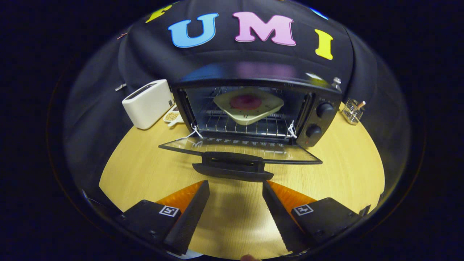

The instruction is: Open the toaster oven, put the food inside, and close the toaster oven door.

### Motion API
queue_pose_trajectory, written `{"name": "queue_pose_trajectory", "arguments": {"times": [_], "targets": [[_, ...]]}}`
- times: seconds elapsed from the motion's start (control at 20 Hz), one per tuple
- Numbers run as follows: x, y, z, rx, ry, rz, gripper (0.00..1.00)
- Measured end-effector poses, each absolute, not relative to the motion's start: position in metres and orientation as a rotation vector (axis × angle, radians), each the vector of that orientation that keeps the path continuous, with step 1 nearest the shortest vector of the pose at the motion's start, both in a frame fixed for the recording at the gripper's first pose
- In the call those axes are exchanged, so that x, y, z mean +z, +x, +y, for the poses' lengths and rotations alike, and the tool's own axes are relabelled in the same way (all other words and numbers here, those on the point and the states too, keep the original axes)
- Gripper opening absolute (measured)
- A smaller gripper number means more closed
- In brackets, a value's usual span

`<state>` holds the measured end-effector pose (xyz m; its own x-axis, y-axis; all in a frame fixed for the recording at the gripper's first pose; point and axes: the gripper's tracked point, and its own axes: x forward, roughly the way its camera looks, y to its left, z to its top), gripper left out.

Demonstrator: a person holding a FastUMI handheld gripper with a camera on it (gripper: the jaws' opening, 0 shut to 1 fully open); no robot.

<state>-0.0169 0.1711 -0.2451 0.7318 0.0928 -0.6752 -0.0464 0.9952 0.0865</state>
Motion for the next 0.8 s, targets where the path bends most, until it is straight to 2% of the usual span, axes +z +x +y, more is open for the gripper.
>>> {"name": "queue_pose_trajectory", "arguments": {"times": [0.25, 0.5, 0.8], "targets": [[-0.211, 0.011, 0.169, 0.117, -0.046, 0.572, 1.0], [-0.168, 0.05, 0.148, 0.069, -0.016, 0.441, 0.99], [-0.094, 0.035, 0.122, 0.053, 0.027, 0.305, 0.99]]}}
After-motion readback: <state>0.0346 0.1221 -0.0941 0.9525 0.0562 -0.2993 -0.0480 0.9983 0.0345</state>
